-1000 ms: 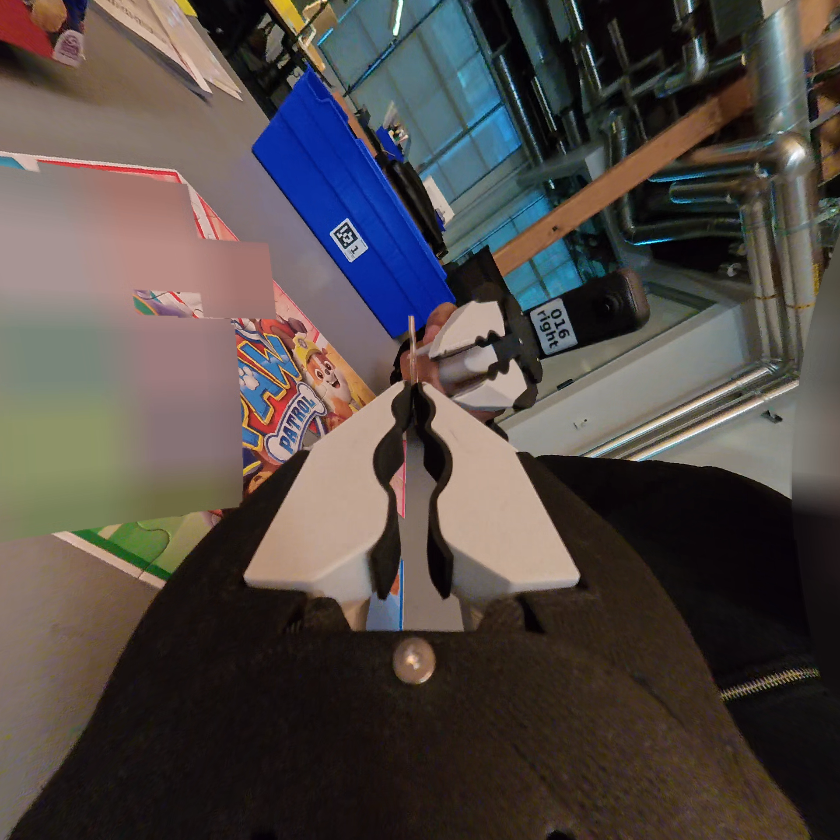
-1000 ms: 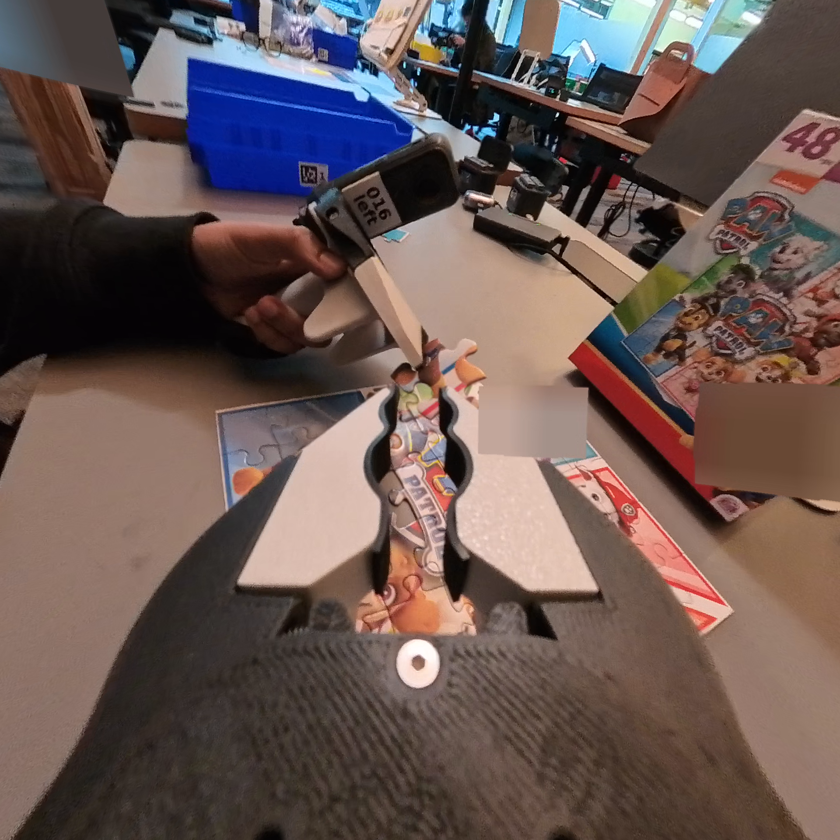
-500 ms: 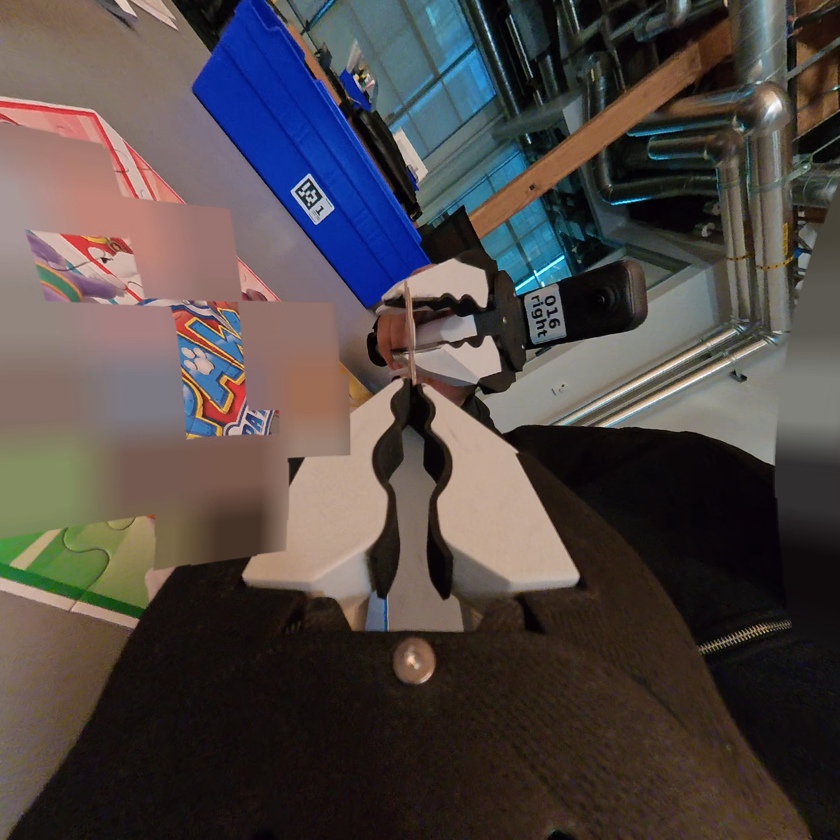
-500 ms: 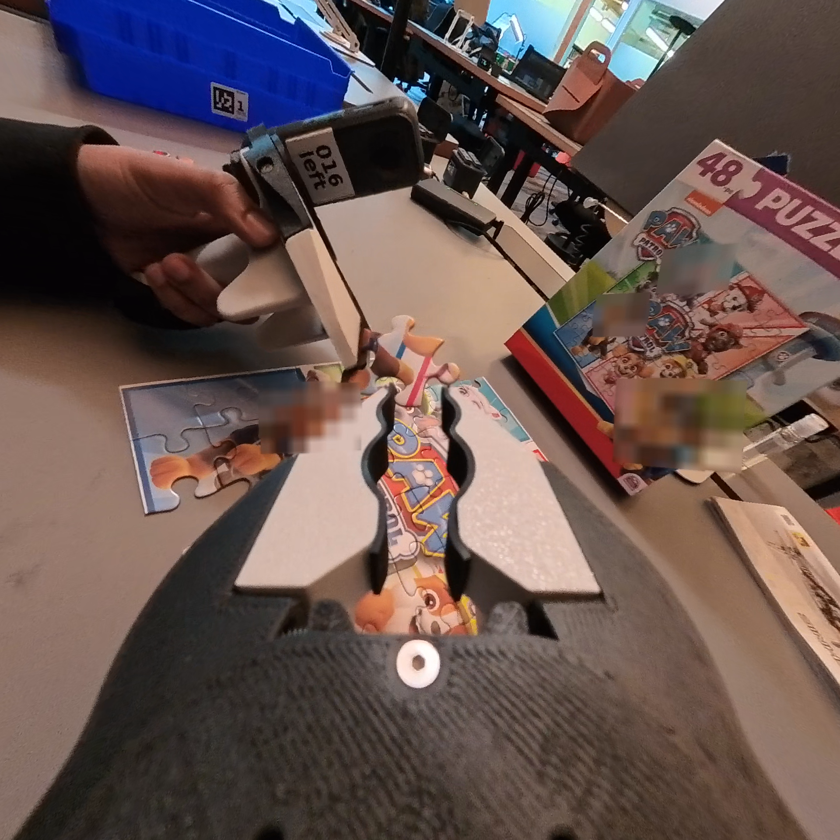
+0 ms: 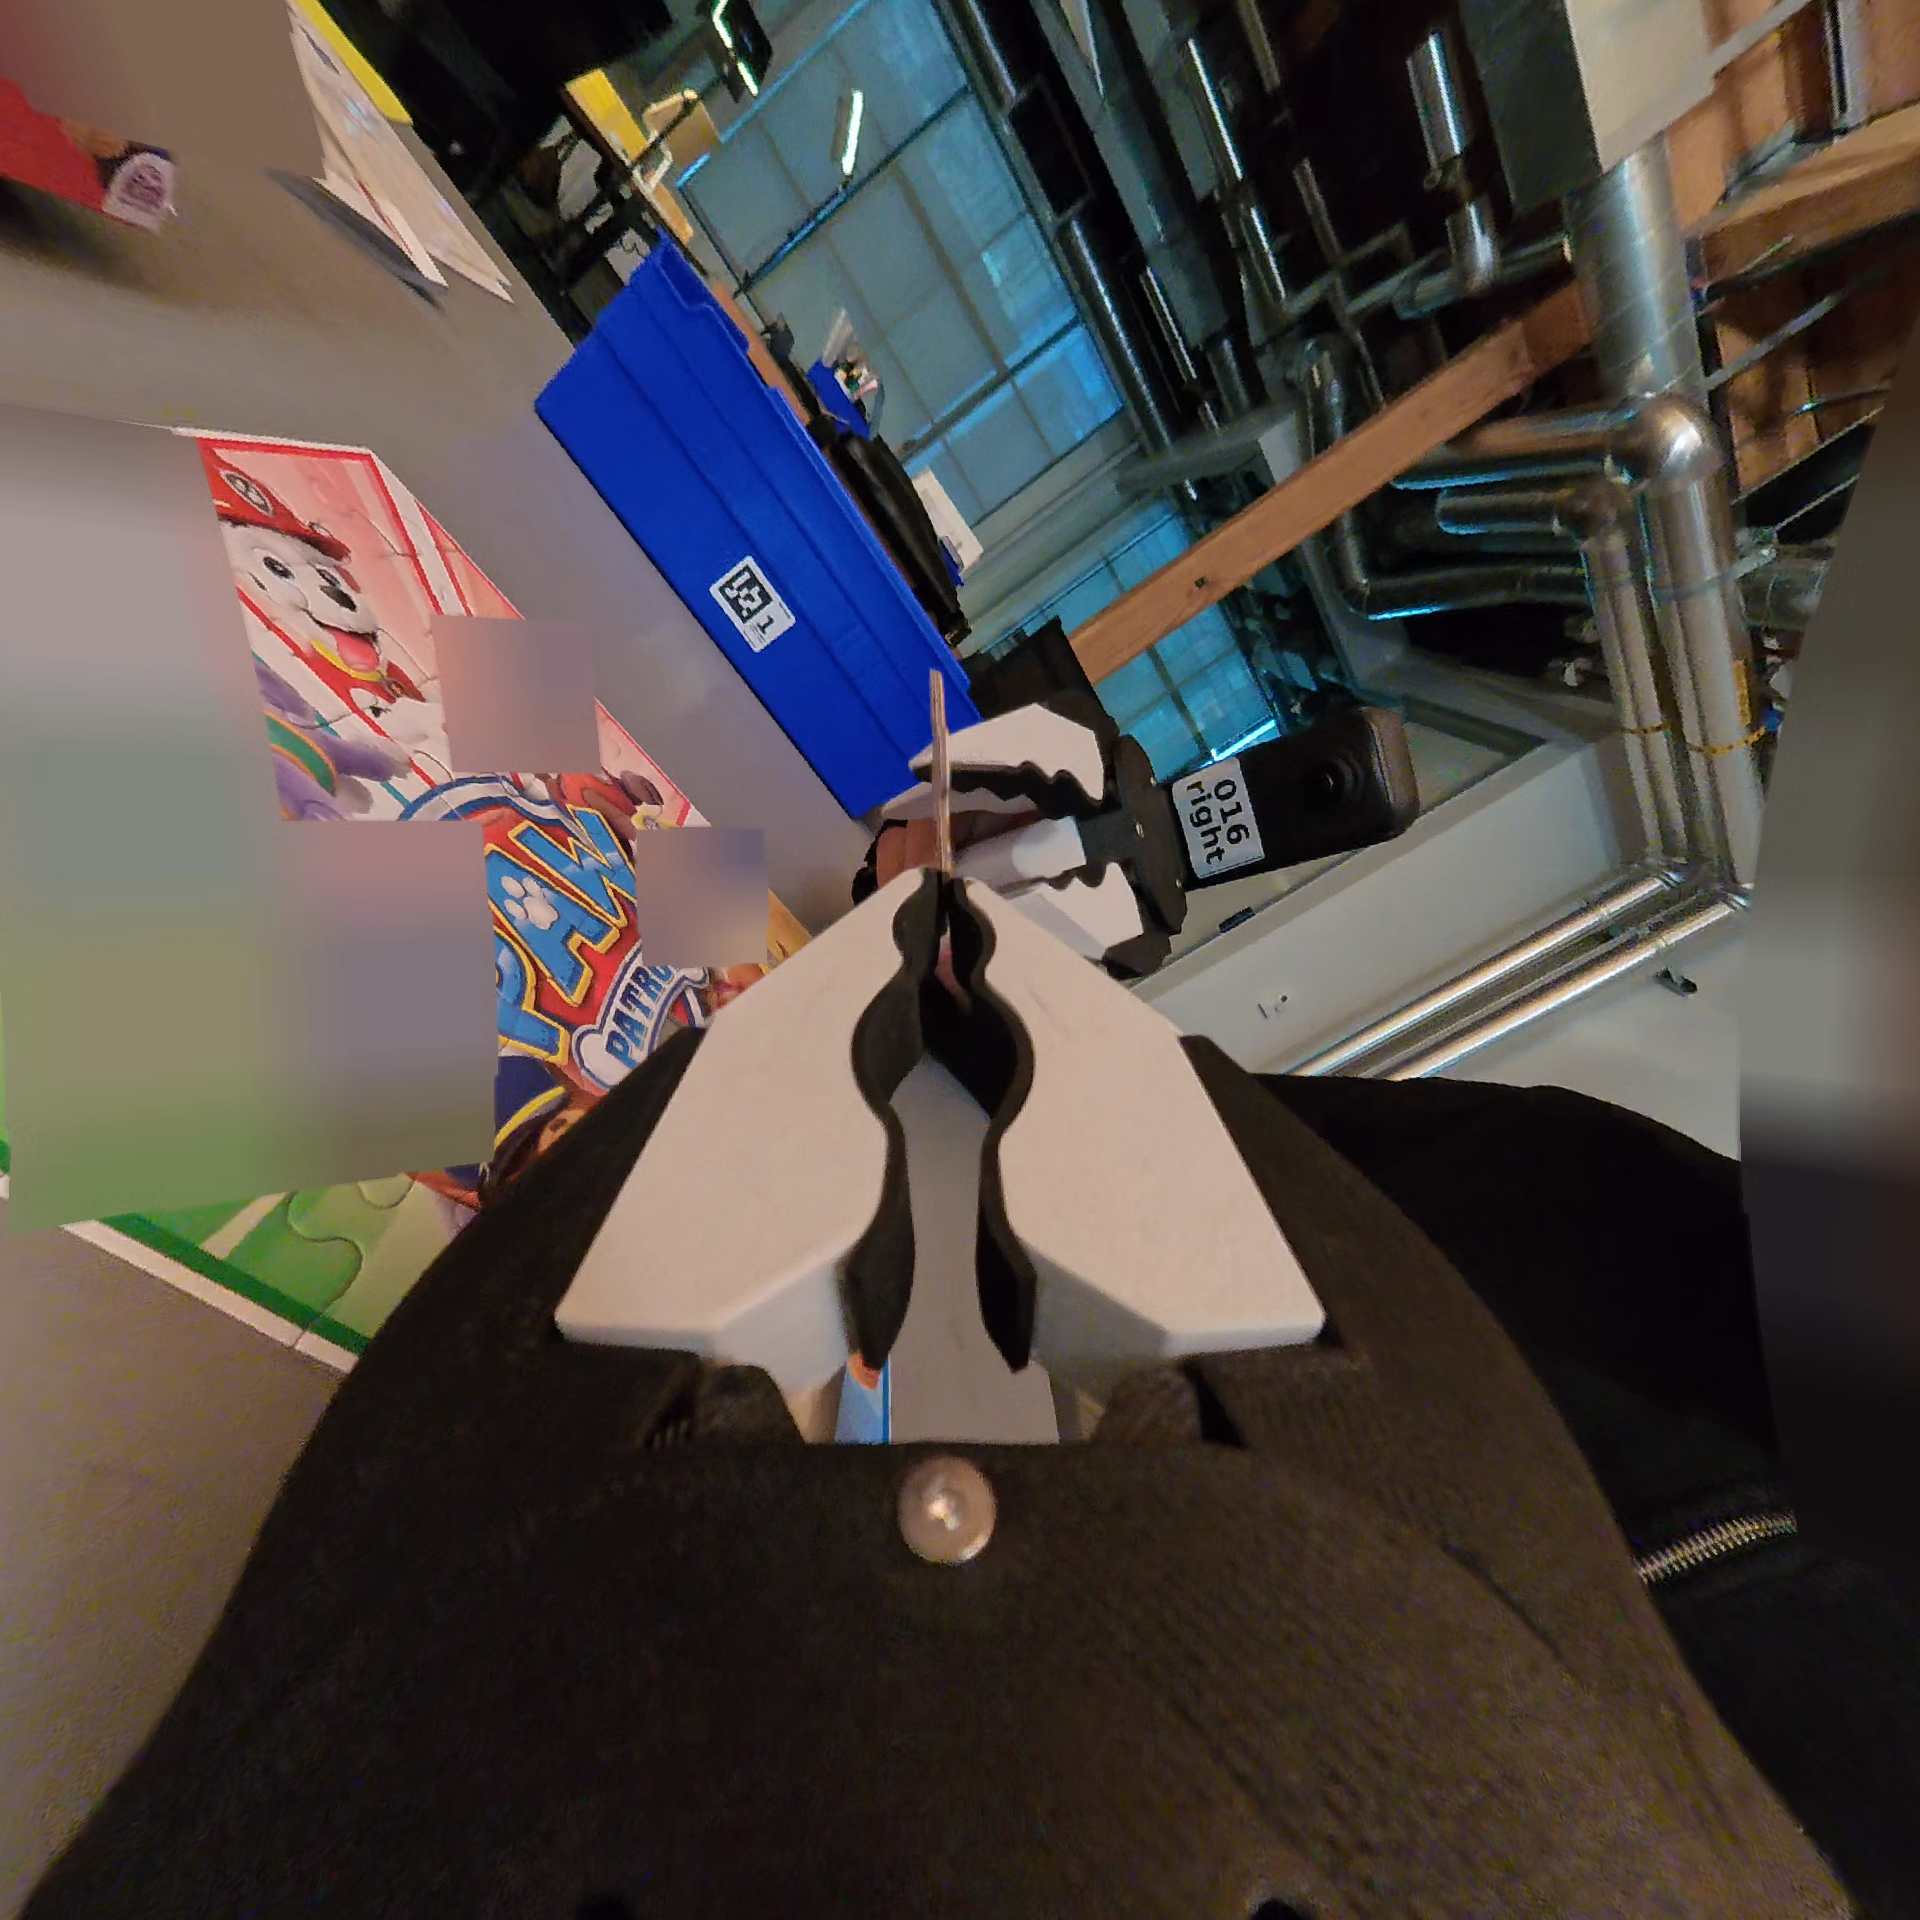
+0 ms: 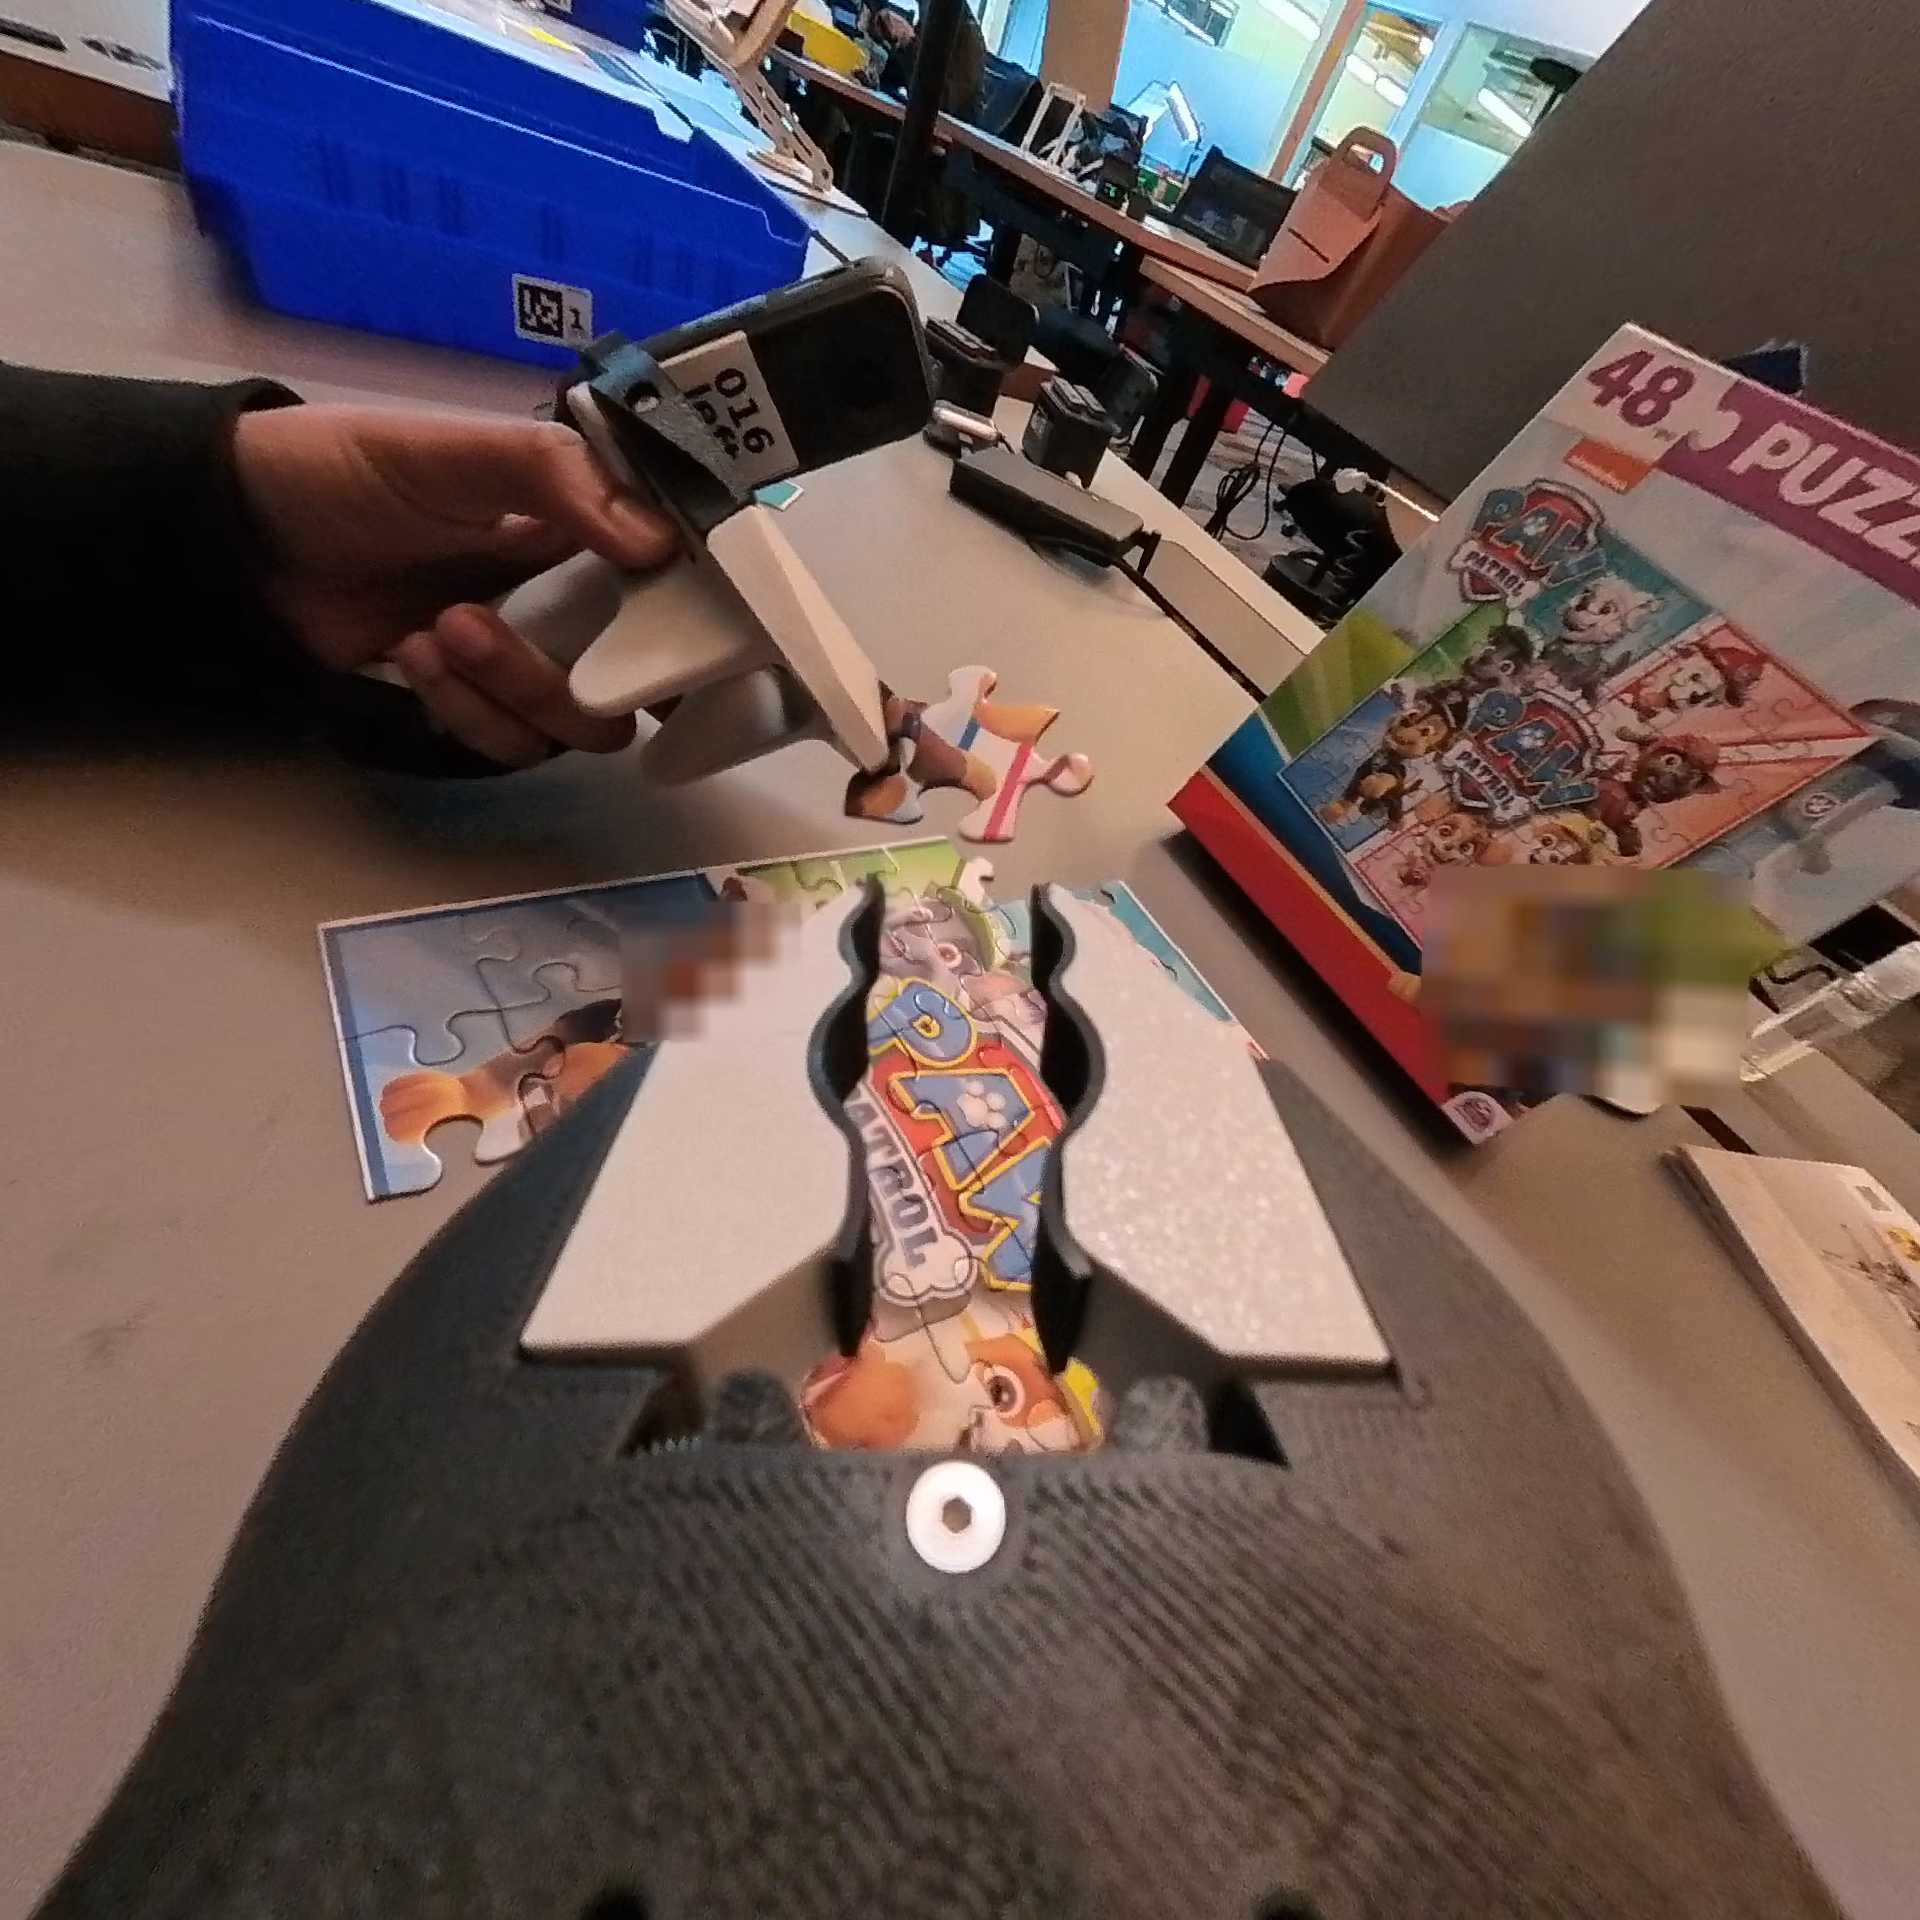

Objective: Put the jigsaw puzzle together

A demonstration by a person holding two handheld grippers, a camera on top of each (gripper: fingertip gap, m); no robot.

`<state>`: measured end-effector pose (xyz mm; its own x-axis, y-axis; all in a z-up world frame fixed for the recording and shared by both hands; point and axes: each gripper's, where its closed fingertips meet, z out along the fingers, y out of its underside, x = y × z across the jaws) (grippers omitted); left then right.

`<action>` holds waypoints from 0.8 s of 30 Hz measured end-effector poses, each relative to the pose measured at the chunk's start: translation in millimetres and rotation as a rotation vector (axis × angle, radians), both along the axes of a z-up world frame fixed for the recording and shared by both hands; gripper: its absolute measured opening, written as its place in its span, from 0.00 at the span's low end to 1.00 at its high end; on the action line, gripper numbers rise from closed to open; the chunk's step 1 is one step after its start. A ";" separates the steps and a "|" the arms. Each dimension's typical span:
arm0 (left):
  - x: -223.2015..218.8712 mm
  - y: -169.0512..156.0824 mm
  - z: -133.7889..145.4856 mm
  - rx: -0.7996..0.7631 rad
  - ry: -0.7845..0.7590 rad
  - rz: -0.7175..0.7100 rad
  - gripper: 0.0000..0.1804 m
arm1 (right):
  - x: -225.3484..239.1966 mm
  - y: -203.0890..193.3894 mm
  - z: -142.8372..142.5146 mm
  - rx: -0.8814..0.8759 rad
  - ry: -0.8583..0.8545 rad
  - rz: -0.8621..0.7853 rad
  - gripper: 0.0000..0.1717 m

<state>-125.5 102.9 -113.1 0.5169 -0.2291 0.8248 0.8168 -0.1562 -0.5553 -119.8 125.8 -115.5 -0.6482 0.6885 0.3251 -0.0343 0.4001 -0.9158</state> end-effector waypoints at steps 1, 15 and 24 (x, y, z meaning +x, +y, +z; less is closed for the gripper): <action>-0.4 0.1 0.0 0.000 -0.001 0.002 0.00 | 0.7 -1.3 0.5 -0.004 0.000 0.006 0.17; 19.8 11.4 -10.2 -0.069 0.046 -0.074 0.00 | 0.2 -11.8 -5.1 0.012 -0.017 0.009 0.30; 24.2 11.4 -9.0 -0.063 0.060 -0.095 0.04 | 2.1 -3.9 -2.8 0.049 0.012 0.003 0.09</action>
<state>-101.3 114.3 -122.1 0.5442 -0.2278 0.8074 0.7623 -0.2676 -0.5893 -117.7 121.9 -118.4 -0.6460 0.6699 0.3661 -0.0464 0.4442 -0.8947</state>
